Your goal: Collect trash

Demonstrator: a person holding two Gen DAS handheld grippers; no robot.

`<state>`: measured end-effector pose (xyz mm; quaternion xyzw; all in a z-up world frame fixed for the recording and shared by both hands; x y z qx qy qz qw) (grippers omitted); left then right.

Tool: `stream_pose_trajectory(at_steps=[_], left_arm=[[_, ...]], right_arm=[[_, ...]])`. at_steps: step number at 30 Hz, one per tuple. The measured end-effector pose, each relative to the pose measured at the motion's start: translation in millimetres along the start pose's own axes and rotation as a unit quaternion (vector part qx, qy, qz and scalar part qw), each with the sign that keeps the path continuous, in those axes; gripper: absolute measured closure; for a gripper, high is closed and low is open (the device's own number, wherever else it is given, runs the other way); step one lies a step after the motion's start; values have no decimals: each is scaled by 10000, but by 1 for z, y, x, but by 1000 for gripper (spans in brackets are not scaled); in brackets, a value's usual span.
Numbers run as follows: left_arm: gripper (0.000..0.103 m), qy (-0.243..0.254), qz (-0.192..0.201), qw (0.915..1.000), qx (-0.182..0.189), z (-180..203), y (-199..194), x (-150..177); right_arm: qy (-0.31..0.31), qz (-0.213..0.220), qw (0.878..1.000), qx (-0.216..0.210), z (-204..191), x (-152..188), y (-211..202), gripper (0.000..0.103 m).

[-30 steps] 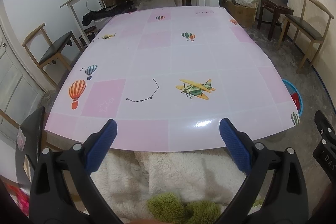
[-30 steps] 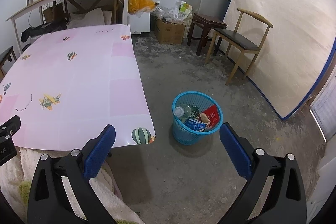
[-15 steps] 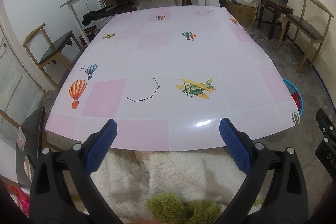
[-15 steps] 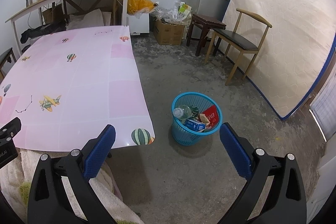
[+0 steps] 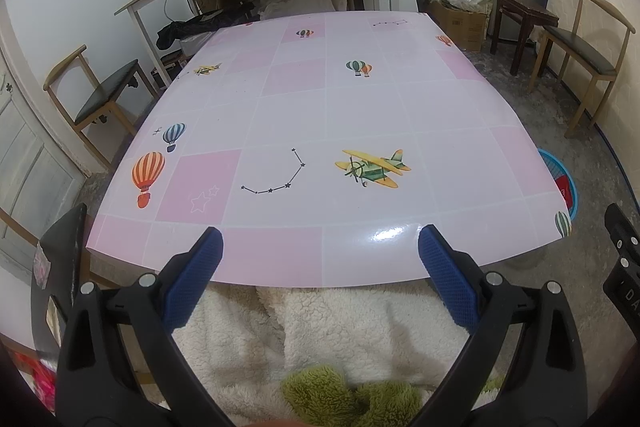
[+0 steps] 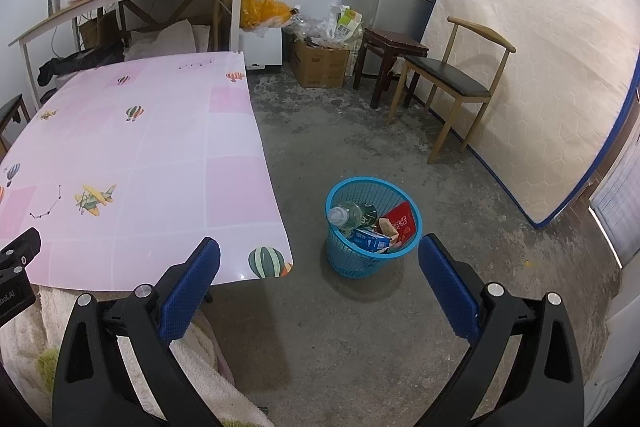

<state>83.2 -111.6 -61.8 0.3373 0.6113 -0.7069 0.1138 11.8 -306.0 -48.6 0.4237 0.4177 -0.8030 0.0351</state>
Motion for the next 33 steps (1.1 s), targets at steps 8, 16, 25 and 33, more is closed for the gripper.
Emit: stream_pose_trajectory(at_steps=[8, 16, 25, 33], left_arm=[[9, 5, -6, 10000, 3, 1, 0, 0], [9, 16, -10, 10000, 8, 1, -1, 0], [9, 23, -10, 10000, 9, 2, -1, 0], [9, 25, -5, 10000, 7, 2, -1, 0]], right_arm=[[31, 7, 10000, 12, 2, -1, -3, 6], [30, 12, 10000, 14, 2, -2, -3, 6], [40, 19, 10000, 12, 1, -2, -5, 6], [39, 26, 10000, 18, 1, -3, -5, 6]])
Point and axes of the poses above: each gripper's, at about its wrist camera, not at the fingertips, and y roughly the way its jaws point, z to its right, x to its underside, the point moved 8 cm from there along y, roughly the way its jaws point, and after that the axes turned 12 degrees about x, right-handed, at the moved point
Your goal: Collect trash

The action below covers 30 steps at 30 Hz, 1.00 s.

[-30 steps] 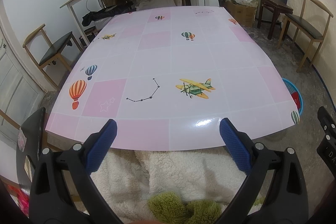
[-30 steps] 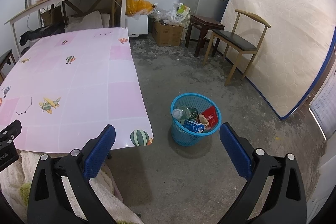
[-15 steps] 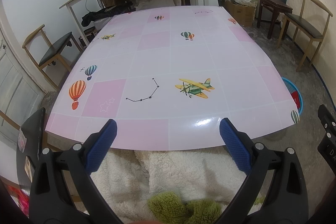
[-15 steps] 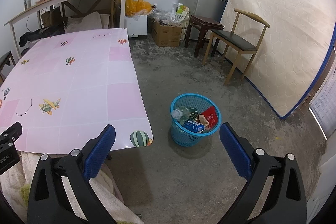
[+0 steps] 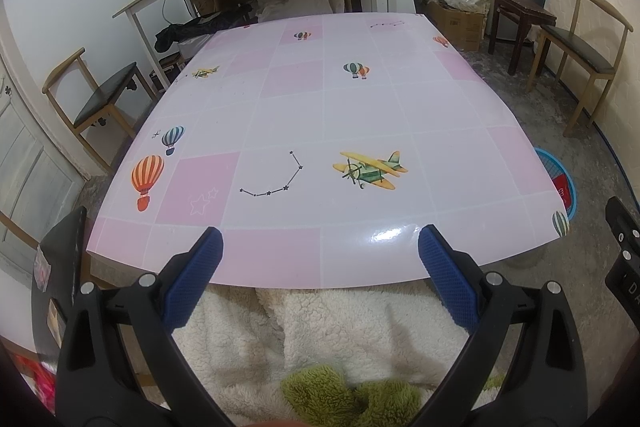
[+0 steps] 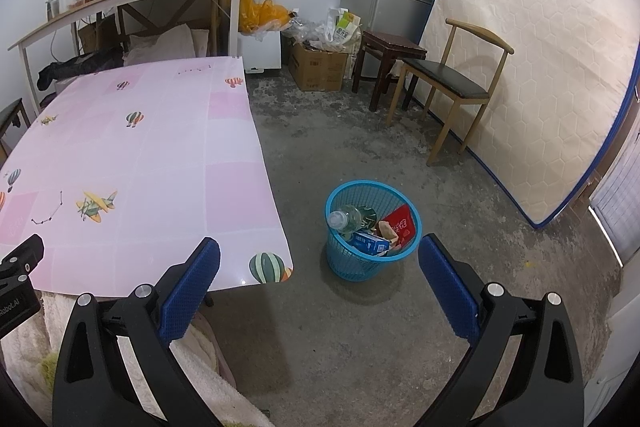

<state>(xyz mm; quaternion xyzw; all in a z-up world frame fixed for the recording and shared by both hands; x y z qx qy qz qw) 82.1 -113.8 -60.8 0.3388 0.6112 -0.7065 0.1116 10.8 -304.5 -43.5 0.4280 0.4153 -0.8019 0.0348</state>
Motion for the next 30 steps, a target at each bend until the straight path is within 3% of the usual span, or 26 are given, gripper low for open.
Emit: stream_pose_trajectory(at_steps=[30], left_arm=[[9, 9, -10, 10000, 4, 1, -1, 0]], right_arm=[[10, -10, 10000, -1, -3, -6, -5, 6]])
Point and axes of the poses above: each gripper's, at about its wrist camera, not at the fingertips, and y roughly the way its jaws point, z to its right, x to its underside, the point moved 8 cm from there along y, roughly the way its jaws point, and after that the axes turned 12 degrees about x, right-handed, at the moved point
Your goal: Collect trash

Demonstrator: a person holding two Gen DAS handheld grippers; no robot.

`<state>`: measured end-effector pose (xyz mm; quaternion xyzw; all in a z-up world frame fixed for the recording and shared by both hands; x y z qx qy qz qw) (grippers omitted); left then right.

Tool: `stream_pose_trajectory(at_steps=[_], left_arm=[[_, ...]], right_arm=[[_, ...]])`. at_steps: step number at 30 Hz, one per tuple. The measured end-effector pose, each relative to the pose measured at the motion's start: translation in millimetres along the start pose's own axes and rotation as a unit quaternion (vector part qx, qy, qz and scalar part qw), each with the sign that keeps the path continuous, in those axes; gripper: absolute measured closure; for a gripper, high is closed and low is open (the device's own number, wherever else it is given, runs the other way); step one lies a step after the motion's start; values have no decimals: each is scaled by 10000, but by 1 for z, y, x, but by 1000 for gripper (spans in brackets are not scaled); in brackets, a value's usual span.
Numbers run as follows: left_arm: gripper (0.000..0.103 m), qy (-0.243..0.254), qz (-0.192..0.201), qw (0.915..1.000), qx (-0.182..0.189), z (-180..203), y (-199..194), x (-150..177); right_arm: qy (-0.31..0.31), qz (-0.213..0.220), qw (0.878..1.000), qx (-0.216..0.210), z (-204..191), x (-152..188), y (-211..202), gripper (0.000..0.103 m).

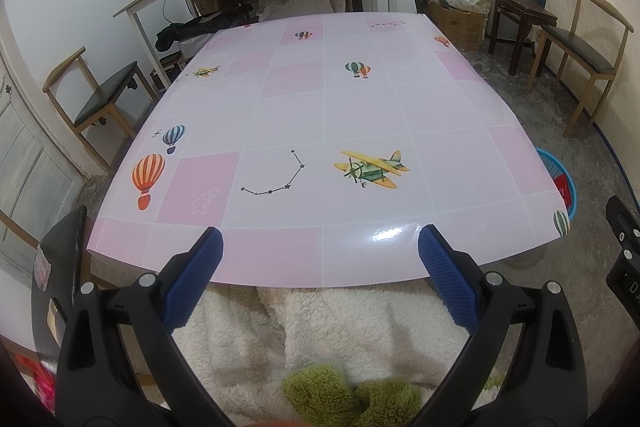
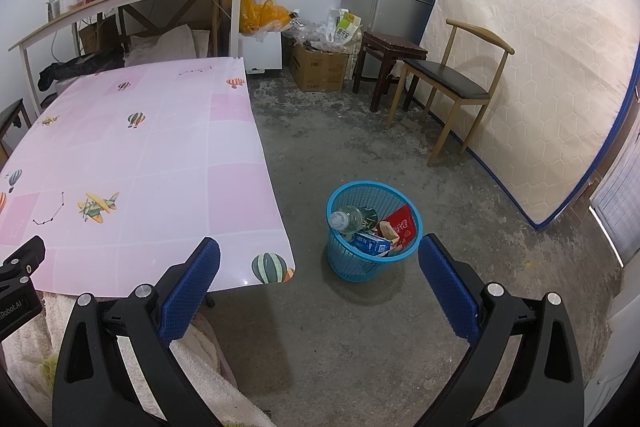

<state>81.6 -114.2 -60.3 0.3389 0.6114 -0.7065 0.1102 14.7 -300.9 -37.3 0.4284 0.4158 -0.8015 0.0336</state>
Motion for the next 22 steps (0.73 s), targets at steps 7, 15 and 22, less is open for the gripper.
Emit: stream_pose_trajectory(at_steps=[7, 15, 22], left_arm=[[9, 2, 13, 10000, -7, 0, 0, 0], [9, -14, -30, 10000, 10, 1, -2, -1], [9, -7, -26, 10000, 12, 0, -2, -2]], right_arm=[[15, -3, 10000, -2, 0, 2, 0, 6], [15, -2, 10000, -3, 0, 2, -1, 6], [14, 0, 10000, 0, 0, 3, -1, 6]])
Point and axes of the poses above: each gripper's, at about its wrist camera, not at the fingertips, and y roughly the way its jaws point, z to its right, x to its underside, the point moved 8 cm from there along y, roughly the way its jaws point, and after that the axes turned 12 degrees about x, right-handed, at the moved point
